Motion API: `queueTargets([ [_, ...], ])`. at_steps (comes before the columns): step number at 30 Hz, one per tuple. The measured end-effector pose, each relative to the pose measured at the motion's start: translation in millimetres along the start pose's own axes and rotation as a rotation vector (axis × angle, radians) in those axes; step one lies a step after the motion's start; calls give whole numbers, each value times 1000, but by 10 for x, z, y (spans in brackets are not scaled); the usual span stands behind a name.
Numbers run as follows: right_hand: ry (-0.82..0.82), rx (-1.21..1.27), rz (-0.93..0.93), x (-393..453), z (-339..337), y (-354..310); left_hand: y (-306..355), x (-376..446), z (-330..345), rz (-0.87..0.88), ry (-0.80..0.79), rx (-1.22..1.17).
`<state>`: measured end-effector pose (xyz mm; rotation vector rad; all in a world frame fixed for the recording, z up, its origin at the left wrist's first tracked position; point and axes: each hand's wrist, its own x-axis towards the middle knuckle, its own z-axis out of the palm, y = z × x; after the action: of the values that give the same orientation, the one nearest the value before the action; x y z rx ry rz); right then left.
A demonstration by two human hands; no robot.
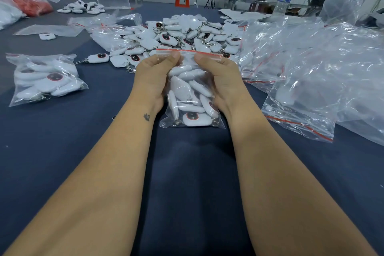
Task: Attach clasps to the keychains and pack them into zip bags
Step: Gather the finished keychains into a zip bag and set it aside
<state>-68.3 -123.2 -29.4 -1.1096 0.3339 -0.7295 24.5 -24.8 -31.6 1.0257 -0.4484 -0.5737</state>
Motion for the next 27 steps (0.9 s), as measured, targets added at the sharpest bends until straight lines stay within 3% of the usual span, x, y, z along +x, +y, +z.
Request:
queueTargets([
  [7, 20, -95, -53, 18, 14, 21, 6, -38, 29, 28, -94, -71],
  [12, -12, -208, -33, -33, 39, 9, 3, -33, 30, 43, -8, -34],
  [17, 76, -385, -159, -10, 67, 11, -10, -13, 20, 81, -36, 3],
  [22, 157, -282, -146, 17, 55, 5, -42, 43, 33, 41, 46, 68],
  [27, 6, -399, -126, -8, 137, 17, 32, 87, -70, 54, 125, 46],
])
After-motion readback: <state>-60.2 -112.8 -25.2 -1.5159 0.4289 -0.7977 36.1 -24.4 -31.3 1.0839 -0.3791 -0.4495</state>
